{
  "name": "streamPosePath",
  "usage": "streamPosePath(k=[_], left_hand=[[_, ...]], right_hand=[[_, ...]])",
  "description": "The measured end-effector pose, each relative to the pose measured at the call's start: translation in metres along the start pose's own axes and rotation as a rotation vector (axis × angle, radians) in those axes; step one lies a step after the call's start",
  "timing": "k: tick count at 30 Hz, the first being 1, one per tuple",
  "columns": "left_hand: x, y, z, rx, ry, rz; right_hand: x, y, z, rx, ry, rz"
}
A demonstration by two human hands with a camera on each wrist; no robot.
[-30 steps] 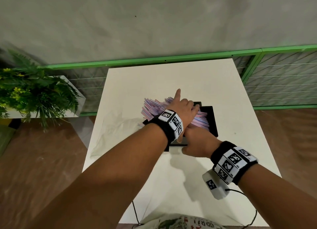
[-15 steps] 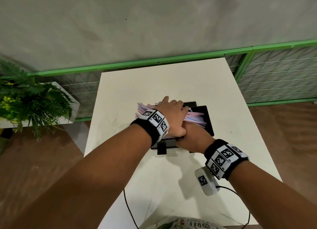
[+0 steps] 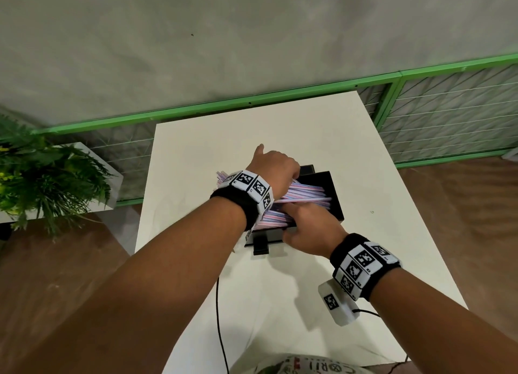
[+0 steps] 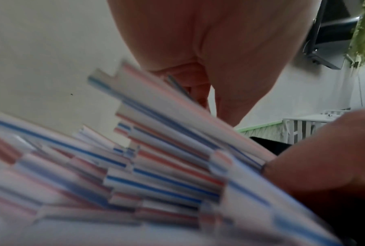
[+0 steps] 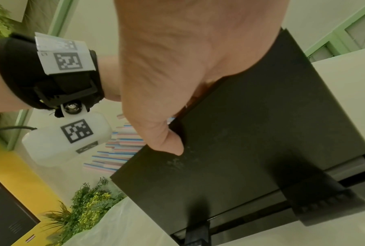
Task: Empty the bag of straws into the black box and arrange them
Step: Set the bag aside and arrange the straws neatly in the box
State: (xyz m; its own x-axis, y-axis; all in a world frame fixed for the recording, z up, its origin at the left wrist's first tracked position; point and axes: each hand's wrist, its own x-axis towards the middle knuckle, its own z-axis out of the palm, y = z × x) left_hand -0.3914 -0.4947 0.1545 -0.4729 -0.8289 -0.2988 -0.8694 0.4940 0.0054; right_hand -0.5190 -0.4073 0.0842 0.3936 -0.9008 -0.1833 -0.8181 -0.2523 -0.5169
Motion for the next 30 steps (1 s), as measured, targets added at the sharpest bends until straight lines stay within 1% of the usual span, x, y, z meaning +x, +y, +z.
streamPosePath(k=[3,7,13,16,19,21,24,27,30], left_hand=[[-0.003,-0.004,-0.005,-0.032,0.05,-0.011],[-0.014,-0.014,-0.019,-0.113,0.155,-0.041],[-0.051,-0.047,-0.044,-0.249,0.328,-0.095],[-0.072,-0.07,-0.041,-0.342,0.378,-0.124],[-0.087,-0.087,-0.026,-0.409,0.414,-0.138],[-0.091,-0.091,-0.014,-0.395,0.399,-0.144],[-0.084,-0.089,-0.003,-0.286,0.319,-0.15],[-0.073,-0.076,-0.006,-0.136,0.215,-0.164],[-0.062,-0.058,-0.018,-0.002,0.179,-0.142]], right_hand=[[0.001,0.0,0.0,-0.016,-0.005,-0.006],[0.0,-0.001,-0.001,-0.023,0.002,-0.02],[0.001,0.0,0.002,-0.037,0.007,-0.018],[0.001,0.002,0.003,-0.029,0.003,-0.025],[0.001,0.001,0.003,-0.03,0.003,-0.029],[0.0,-0.001,0.003,-0.044,0.006,-0.021],[0.0,-0.002,0.003,-0.056,0.007,-0.024],[0.001,-0.002,0.001,-0.063,0.004,-0.039],[0.0,-0.002,0.001,-0.07,-0.016,-0.049]])
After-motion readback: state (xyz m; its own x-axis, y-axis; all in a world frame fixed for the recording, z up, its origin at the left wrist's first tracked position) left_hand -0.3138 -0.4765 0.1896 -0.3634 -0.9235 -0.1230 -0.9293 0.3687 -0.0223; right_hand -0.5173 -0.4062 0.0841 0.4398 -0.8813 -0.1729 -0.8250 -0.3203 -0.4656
